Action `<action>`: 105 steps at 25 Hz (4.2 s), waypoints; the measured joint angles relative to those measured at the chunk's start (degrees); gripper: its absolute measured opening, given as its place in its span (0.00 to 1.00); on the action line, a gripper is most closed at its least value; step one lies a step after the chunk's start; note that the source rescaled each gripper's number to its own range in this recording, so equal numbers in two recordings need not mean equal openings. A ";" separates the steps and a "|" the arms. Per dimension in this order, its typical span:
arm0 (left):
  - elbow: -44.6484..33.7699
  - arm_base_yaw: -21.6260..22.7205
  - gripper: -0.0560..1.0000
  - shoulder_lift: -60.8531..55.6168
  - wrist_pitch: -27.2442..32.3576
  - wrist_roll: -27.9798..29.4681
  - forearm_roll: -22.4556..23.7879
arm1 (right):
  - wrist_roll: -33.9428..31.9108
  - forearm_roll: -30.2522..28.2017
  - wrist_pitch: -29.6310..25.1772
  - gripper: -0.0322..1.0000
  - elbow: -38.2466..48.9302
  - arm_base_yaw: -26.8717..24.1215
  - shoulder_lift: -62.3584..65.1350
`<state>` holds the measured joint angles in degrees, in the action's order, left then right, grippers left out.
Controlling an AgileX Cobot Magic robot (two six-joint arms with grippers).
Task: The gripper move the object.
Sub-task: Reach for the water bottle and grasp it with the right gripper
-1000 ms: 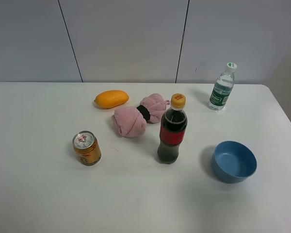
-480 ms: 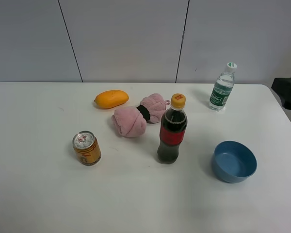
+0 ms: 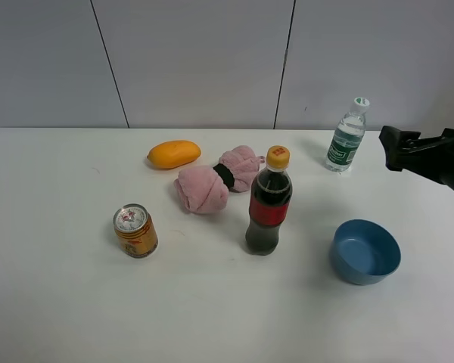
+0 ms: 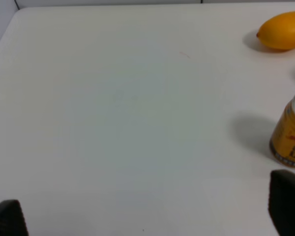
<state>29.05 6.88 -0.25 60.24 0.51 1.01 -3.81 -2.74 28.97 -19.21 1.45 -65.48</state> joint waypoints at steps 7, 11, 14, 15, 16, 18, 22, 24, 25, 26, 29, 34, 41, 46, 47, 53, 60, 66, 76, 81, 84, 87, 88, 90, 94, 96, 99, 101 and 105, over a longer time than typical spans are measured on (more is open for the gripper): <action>0.00 0.00 1.00 0.00 0.00 0.00 0.00 | 2.00 0.00 15.60 0.79 0.57 0.00 -13.77; 0.00 0.00 1.00 0.00 0.00 0.00 0.00 | 4.52 0.00 22.97 0.79 0.52 0.00 -20.32; 0.00 0.00 1.00 0.00 0.00 0.00 0.00 | 7.13 0.56 29.59 0.79 0.58 0.00 -24.85; 0.00 0.00 1.00 0.00 0.00 0.00 0.00 | 7.97 1.26 31.31 0.79 0.58 0.00 -26.33; 0.00 0.00 1.00 0.00 0.00 0.00 0.00 | 8.99 2.02 33.42 0.79 0.58 0.00 -27.72; 0.00 0.00 1.00 0.00 0.00 0.00 0.00 | 10.85 4.33 37.28 0.79 0.58 0.00 -30.11; 0.00 0.00 1.00 0.00 0.00 0.00 0.00 | 12.83 6.90 39.92 0.79 0.49 0.00 -34.96; 0.00 0.00 1.00 0.00 0.00 0.00 0.00 | 13.10 7.03 39.86 0.79 0.49 0.00 -37.04; 0.00 0.00 1.00 0.00 0.00 0.00 0.00 | 13.09 7.08 39.86 0.79 0.44 0.00 -38.03; 0.00 0.00 1.00 0.00 0.00 0.00 0.00 | 13.09 7.08 39.86 0.79 0.46 0.00 -38.97; 0.00 0.00 1.00 0.00 0.00 0.00 0.00 | 13.15 6.83 39.86 0.79 -0.37 0.00 -40.93; 0.00 0.00 1.00 0.00 0.00 0.00 0.00 | 13.27 4.43 39.91 0.79 -4.29 0.00 -43.16; 0.00 0.00 1.00 0.00 0.00 0.00 0.00 | 13.27 4.04 39.86 0.78 -6.51 0.00 -45.19; 0.00 0.00 1.00 0.00 0.00 0.00 0.00 | 13.27 4.00 39.90 0.78 -8.92 0.00 -46.62; 0.00 0.00 1.00 0.00 0.00 0.00 0.00 | 13.27 4.00 39.90 0.78 -9.59 0.00 -47.13; 0.00 0.00 1.00 0.00 0.00 0.00 0.00 | 13.27 2.74 39.90 0.78 -13.65 -0.14 -50.02; 0.00 0.00 1.00 0.00 0.00 0.00 0.00 | 13.27 1.52 40.02 0.78 -17.12 -1.23 -51.72; 0.00 0.00 1.00 0.00 0.00 0.00 0.00 | 13.27 1.26 40.02 0.78 -19.35 -1.59 -54.04; 0.00 0.00 1.00 0.00 0.00 0.00 0.00 | 11.24 -1.13 40.07 0.78 -28.07 -1.59 -58.78; 0.00 0.00 1.00 0.00 0.00 0.00 0.00 | 10.56 -1.59 40.07 0.78 -31.20 -1.59 -61.39; 0.00 0.00 1.00 0.00 0.00 0.00 0.00 | 10.29 -2.13 40.07 0.78 -33.24 -1.59 -63.31; 0.00 0.00 1.00 0.00 0.00 0.00 0.00 | 10.29 -2.50 40.07 0.78 -34.78 -1.59 -64.86; 0.00 0.00 1.00 0.00 0.00 0.00 0.00 | 10.29 -2.63 40.02 0.78 -35.05 -1.59 -65.04; 0.00 0.00 1.00 0.00 0.00 0.00 0.00 | 9.79 -3.23 40.02 0.78 -35.11 -1.59 -65.16; 0.00 0.00 1.00 0.00 0.00 0.00 0.00 | 8.47 -4.12 40.02 0.65 -35.23 -1.59 -65.16; 0.00 0.00 1.00 0.00 0.00 0.00 0.00 | 7.97 -4.81 40.02 0.56 -35.23 -1.59 -65.17; 0.00 0.00 1.00 0.00 0.00 0.00 0.00 | 7.68 -5.13 39.80 0.44 -35.23 -1.59 -65.17; 0.00 0.00 1.00 0.00 0.00 0.00 0.00 | 7.68 -5.13 39.80 0.28 -35.23 -1.59 -65.17; 0.00 0.00 1.00 0.00 0.00 0.00 0.00 | 7.62 -5.31 39.74 0.03 -35.23 -1.59 -65.17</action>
<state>29.05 6.88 -0.25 60.24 0.51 1.01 3.81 -8.05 68.71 -54.43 -0.14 -130.65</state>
